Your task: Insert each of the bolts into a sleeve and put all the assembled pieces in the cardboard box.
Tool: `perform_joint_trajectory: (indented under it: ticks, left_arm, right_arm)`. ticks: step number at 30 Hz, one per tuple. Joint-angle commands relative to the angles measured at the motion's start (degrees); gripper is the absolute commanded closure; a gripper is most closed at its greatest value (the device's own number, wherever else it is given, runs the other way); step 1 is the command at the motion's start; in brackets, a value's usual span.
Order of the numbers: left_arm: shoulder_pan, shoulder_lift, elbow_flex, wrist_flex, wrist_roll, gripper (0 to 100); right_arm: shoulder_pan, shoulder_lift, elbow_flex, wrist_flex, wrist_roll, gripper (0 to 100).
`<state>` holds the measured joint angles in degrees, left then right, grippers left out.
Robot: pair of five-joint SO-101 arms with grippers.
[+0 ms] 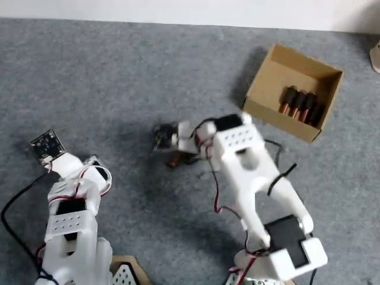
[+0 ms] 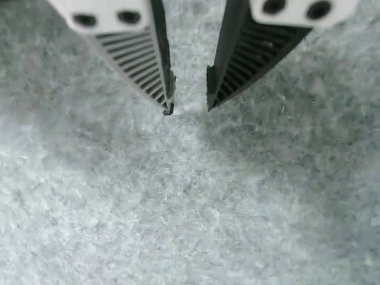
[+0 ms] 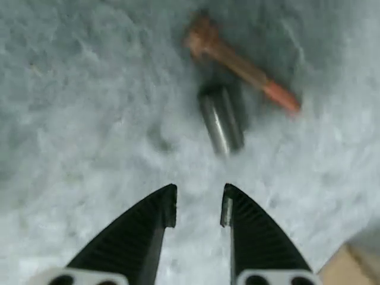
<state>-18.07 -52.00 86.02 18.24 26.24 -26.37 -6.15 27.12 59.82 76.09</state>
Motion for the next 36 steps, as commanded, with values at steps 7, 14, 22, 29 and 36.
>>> perform_joint_trajectory:
  ticks: [7,14,22,29,36]
  left_arm:
    - [-0.75,-0.84,-0.04,-1.14,-1.41,90]
    - [-0.75,-0.84,-0.04,-1.14,-1.41,90]
    - [-0.75,-0.84,0.13,-1.14,-1.41,90]
    - [-0.75,-0.84,0.13,-1.14,-1.41,90]
    - [-0.75,-0.84,0.22,-1.14,-1.41,90]
  right_arm:
    - [-5.85,-1.98,8.40,-10.51,1.49,87.9]
    - [-5.76,-2.86,8.31,-12.00,1.49,87.9]
    - [-5.93,-1.89,8.31,-12.09,1.58,87.9]
    - [-5.93,2.15,8.31,-16.92,1.58,87.9]
    - [-6.11,2.33,8.31,-17.10,1.58,87.8]
